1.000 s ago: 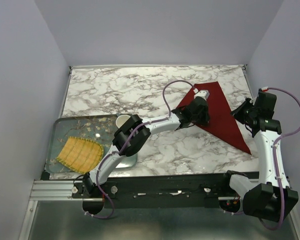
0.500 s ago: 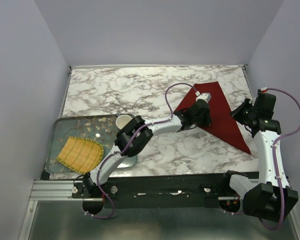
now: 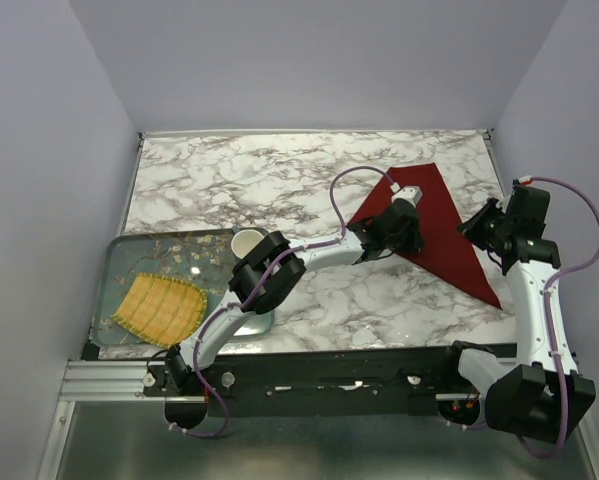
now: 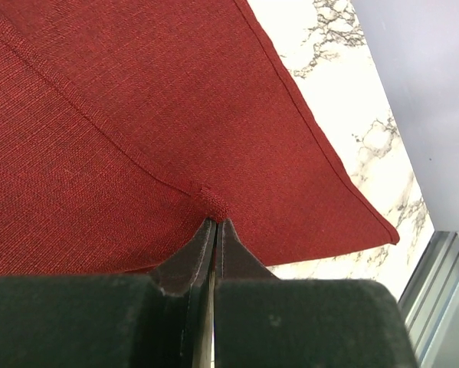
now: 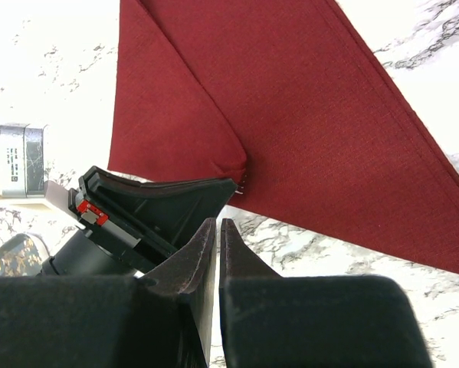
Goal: Fold the napkin, place the utensils inside, and roll it up
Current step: Fold the napkin
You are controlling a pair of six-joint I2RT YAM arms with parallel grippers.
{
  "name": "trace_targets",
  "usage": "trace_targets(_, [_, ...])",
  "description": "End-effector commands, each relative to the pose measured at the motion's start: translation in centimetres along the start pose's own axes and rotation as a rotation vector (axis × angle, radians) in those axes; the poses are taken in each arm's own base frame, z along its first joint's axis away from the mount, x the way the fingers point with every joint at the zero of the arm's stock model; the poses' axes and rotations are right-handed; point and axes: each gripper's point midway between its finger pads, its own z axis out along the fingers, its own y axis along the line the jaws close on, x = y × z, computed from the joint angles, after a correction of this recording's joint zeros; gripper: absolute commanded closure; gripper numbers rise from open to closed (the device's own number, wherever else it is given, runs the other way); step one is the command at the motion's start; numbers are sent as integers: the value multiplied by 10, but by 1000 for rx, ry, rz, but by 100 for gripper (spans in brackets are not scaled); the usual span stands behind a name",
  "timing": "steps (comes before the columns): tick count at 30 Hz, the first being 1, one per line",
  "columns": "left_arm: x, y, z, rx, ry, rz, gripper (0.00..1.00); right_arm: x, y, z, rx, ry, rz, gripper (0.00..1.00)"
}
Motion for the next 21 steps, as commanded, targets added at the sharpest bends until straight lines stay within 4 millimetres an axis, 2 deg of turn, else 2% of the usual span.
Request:
trace_targets(1, [5, -14, -3, 47, 10, 1, 92, 7, -2, 4, -8, 29, 11, 87])
trace_targets(3, [5, -15, -4, 50, 13, 5, 89, 8, -2, 5, -8, 30, 13, 86])
trace_targets(5, [7, -14, -4, 49, 16, 4, 80, 9, -3, 6, -5, 32, 18, 87])
trace_targets(7, [6, -16, -7, 56, 20, 12, 64, 9, -3, 7, -4, 35, 20, 86])
trace_targets(9, [3, -22, -13, 67, 25, 25, 53, 10, -4, 7, 3, 38, 27, 86])
trace_targets(10, [-6, -30, -20, 79, 12, 33, 42, 11, -6, 8, 12, 40, 37, 86])
trace_targets(11, [-15, -37, -24, 89, 0, 43, 36, 11, -10, 9, 32, 34, 66, 86])
trace_targets(12, [-19, -45, -31, 107, 10, 51, 34, 15, -18, 11, 57, 40, 91, 85])
trace_targets(14, [-49, -73, -53, 149, -23, 62, 32, 20, -28, 13, 83, 45, 152, 83])
trace_targets(15, [-57, -83, -63, 162, -26, 63, 30, 21, -40, 14, 115, 38, 198, 78])
trace_targets(16, [-66, -93, -81, 168, -11, 66, 21, 29, -51, 15, 141, 49, 236, 72])
trace_targets(17, [-80, -105, -94, 176, -26, 68, 20, 32, -59, 14, 153, 48, 269, 71])
trace_targets(18, [-83, -106, -104, 165, -20, 61, 21, 30, -71, 13, 182, 31, 314, 69])
trace_targets(19, [-96, -121, -133, 190, -33, 60, 20, 41, -82, 14, 211, 47, 354, 63])
trace_targets(20, [-91, -113, -142, 169, -17, 56, 20, 47, -89, 13, 229, 52, 393, 61])
trace_targets(21, [-93, -112, -155, 167, -26, 61, 20, 47, -102, 8, 260, 20, 461, 54])
